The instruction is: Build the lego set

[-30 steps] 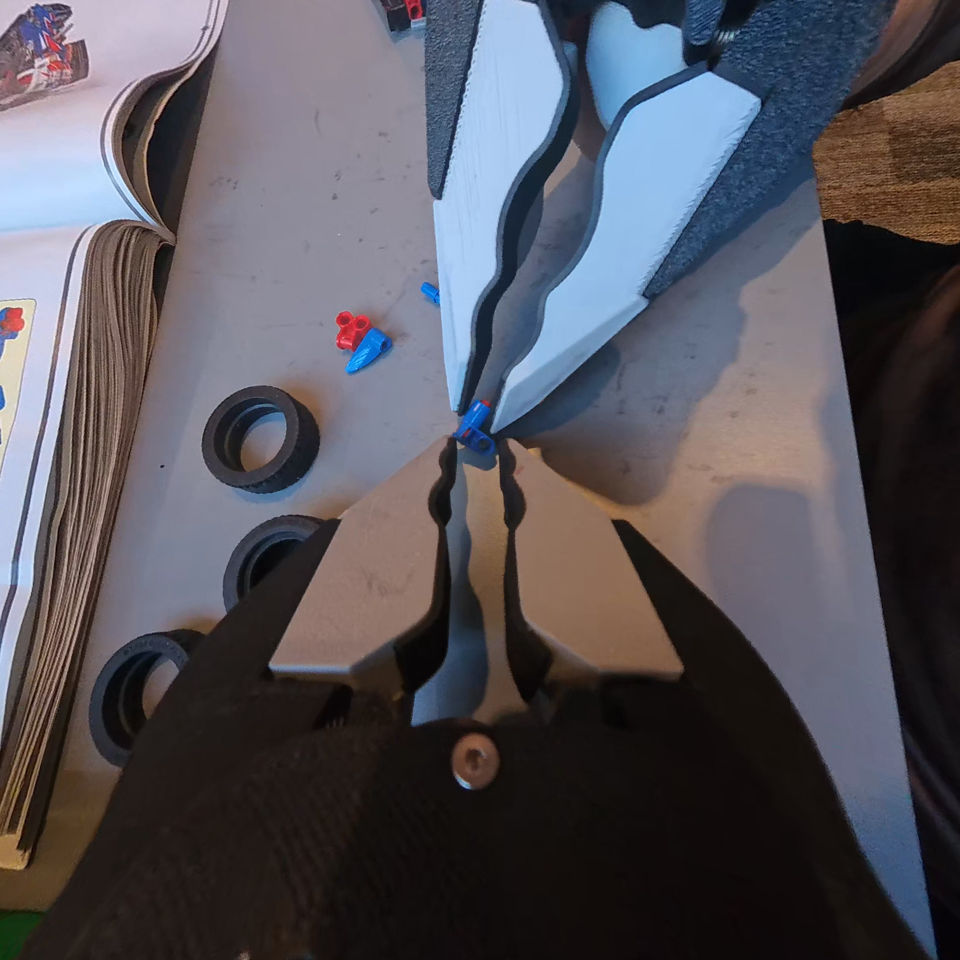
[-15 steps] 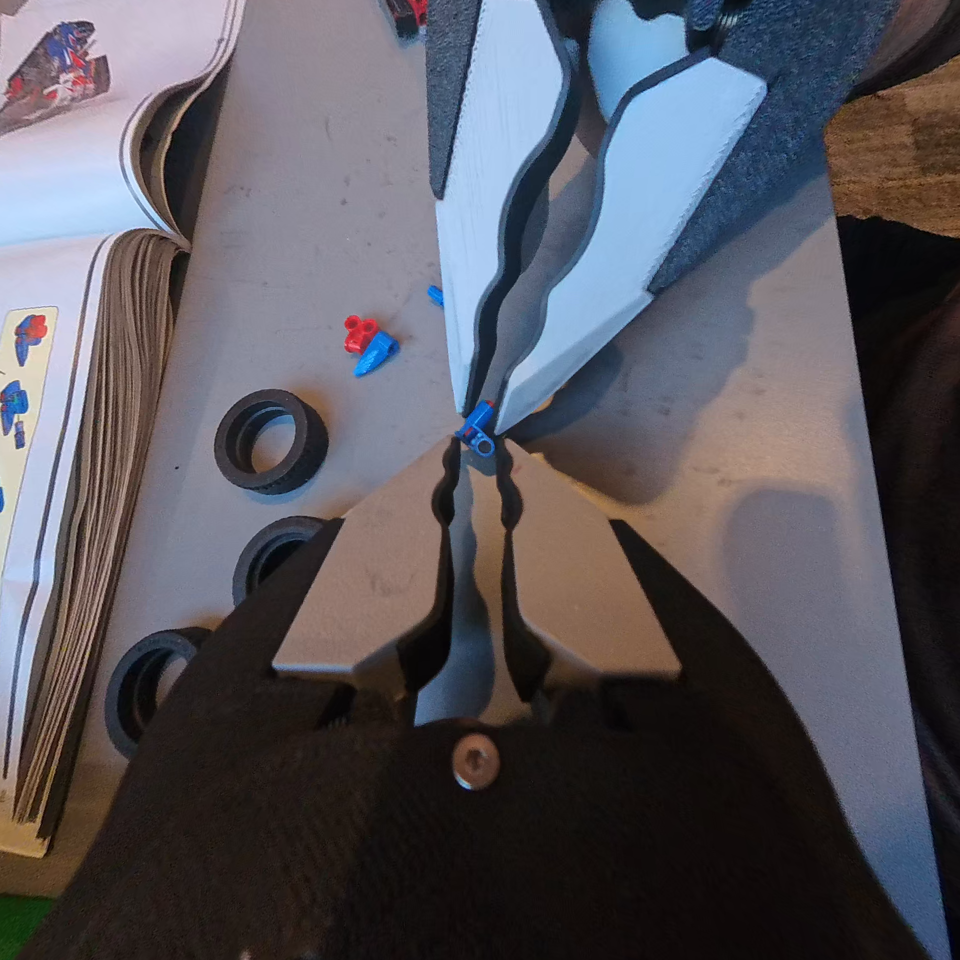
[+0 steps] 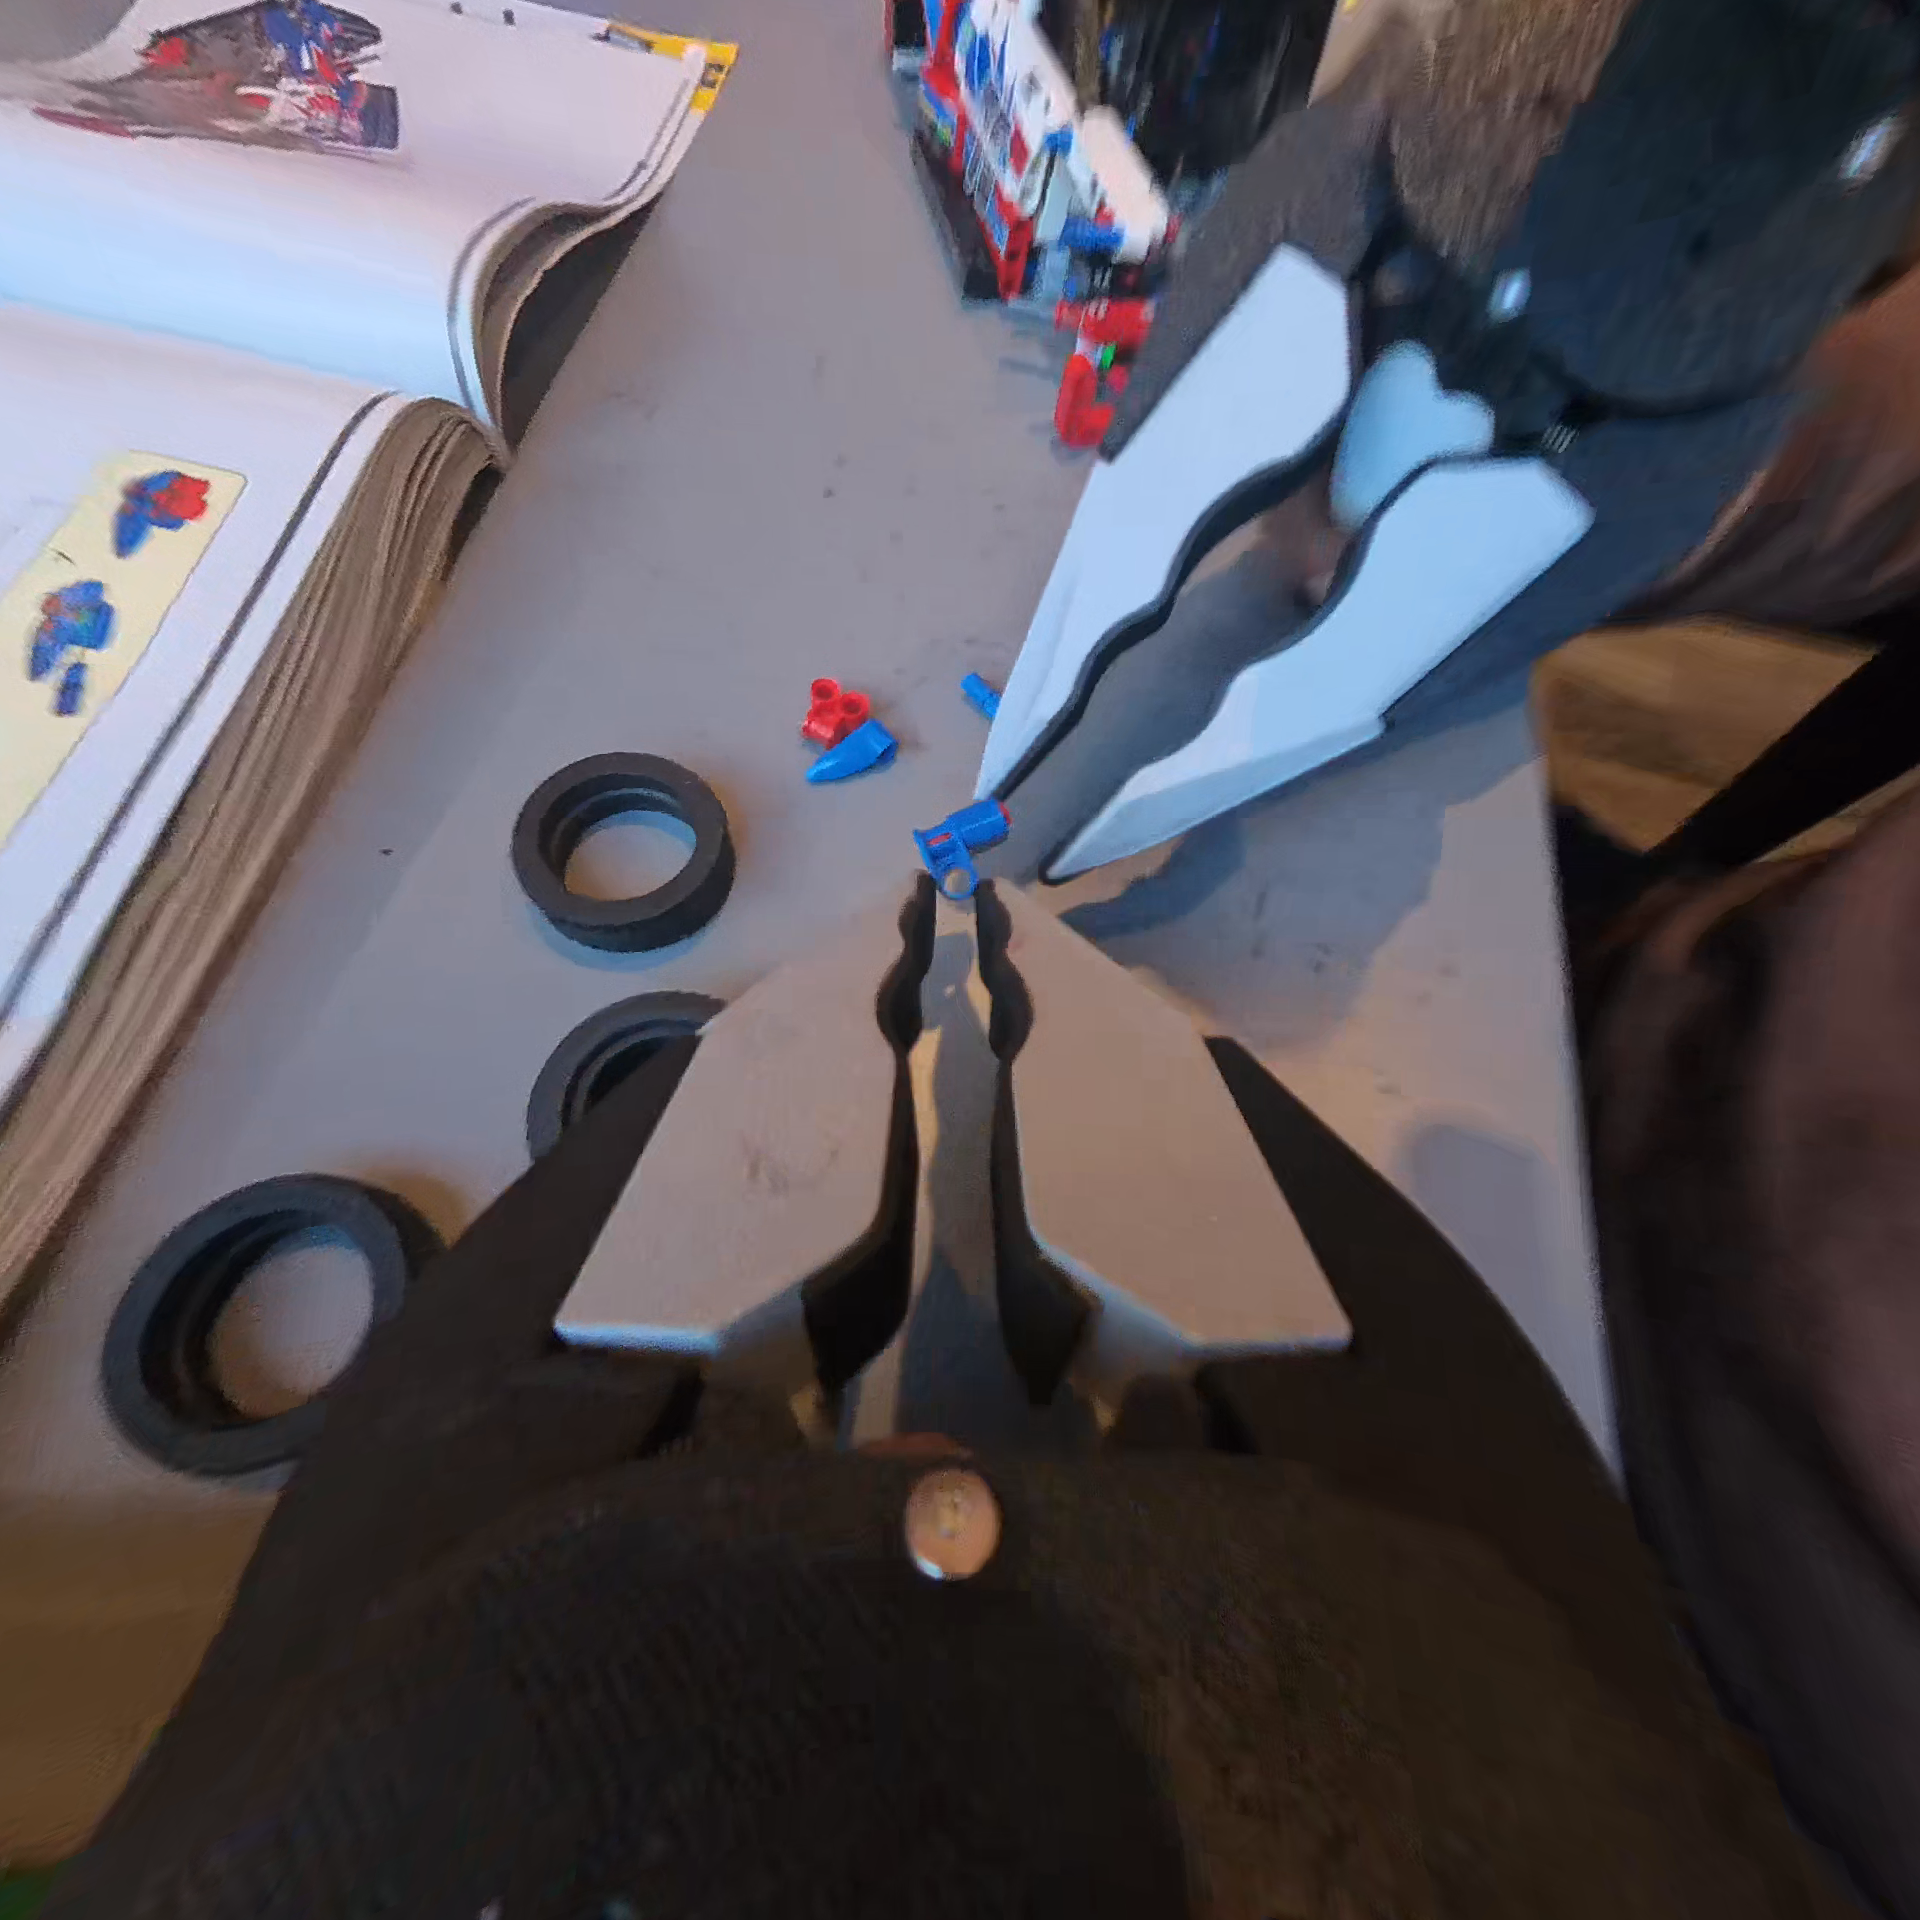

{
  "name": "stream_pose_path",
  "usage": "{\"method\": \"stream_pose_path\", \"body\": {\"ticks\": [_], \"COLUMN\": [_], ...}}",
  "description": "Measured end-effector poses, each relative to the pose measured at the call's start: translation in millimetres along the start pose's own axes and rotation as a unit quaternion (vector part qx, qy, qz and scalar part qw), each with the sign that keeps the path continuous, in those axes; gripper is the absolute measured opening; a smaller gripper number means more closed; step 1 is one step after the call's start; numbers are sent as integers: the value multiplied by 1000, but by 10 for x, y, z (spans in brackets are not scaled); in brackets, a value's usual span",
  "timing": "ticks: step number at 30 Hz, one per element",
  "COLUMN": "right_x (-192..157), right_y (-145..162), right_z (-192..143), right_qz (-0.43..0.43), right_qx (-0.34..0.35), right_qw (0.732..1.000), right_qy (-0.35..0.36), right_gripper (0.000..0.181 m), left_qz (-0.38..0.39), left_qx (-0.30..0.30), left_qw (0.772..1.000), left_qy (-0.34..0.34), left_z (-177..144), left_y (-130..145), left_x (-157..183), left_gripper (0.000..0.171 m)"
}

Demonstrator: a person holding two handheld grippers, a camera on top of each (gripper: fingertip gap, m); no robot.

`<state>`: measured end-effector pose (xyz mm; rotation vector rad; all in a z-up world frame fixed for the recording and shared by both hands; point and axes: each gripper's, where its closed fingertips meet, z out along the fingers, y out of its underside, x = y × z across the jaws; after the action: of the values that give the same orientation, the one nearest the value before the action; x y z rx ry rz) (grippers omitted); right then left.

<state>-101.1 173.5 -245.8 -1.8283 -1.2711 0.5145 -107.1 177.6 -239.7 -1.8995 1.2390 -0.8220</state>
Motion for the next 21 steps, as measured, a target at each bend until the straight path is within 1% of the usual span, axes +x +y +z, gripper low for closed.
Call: {"method": "stream_pose_path", "body": {"ticks": [2, 4, 6, 8, 10, 13, 17, 18, 21], "right_x": [42, 47, 56, 101, 134, 139, 112, 98, 99], "right_y": [-47, -83, -137, -216, -260, -270, -267, -268, -270], "right_z": [-31, -50, -84, -150, -188, -188, -172, -170, -178], "right_qz": [-12, -18, -16, -9, 7, 22, 18, 18, 27], "right_qx": [15, 26, 42, 67, 80, 86, 84, 84, 88], "right_qw": [1000, 999, 998, 997, 996, 996, 996, 996, 996], "right_qy": [21, 28, 32, 43, 40, 27, 20, 16, 9], "right_gripper": [12, 12, 12, 11, 11, 13, 12, 9, 7], "left_qz": [-77, -161, -210, -210, -212, -224, -230, -231, -233], "left_qx": [43, 79, 91, 93, 91, 100, 101, 101, 101], "left_qw": [994, 977, 965, 965, 964, 959, 956, 956, 954], "left_qy": [59, 113, 132, 130, 134, 143, 152, 152, 157], "left_z": [-42, -73, -83, -86, -75, -79, -67, -62, -61], "left_y": [-117, -204, -217, -220, -220, -245, -253, -255, -257], "left_x": [71, 89, 53, 51, 73, 83, 110, 114, 123], "left_gripper": [4, 4, 4, 5, 5, 5, 5, 5, 5]}}
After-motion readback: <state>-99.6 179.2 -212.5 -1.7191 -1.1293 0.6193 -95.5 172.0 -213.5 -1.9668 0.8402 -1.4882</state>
